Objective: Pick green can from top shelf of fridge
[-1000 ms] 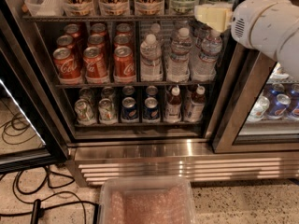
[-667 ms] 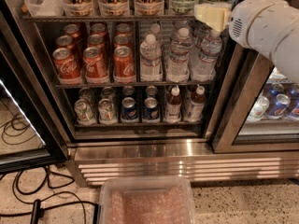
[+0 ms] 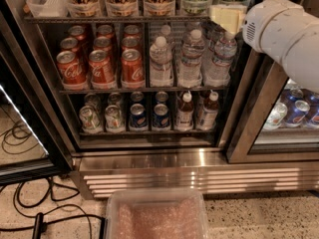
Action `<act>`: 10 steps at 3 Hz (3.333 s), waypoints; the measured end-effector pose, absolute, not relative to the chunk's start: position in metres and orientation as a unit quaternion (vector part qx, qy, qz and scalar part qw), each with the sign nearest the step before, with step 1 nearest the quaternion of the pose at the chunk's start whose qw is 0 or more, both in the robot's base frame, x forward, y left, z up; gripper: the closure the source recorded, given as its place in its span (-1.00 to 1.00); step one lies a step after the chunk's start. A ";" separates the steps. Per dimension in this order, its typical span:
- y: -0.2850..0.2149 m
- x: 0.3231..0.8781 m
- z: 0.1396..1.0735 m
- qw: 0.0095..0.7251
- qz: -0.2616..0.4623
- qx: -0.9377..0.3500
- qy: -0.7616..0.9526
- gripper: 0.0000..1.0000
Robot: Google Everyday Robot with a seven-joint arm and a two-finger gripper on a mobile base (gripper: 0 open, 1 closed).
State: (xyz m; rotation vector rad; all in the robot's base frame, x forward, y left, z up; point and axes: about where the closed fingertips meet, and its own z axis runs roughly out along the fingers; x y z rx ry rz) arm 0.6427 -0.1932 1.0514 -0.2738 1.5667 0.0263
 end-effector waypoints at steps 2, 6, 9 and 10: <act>-0.192 0.647 1.047 0.704 0.009 -0.113 0.701 -0.38; -0.193 0.618 1.076 0.704 0.022 -0.112 0.701 -0.40; -0.199 0.616 1.069 0.699 0.022 -0.107 0.707 -0.06; -0.187 0.627 1.070 0.708 0.026 -0.108 0.697 -0.06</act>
Offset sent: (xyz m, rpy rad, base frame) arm 0.0347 0.0584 0.0123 0.0379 -0.0115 -0.0781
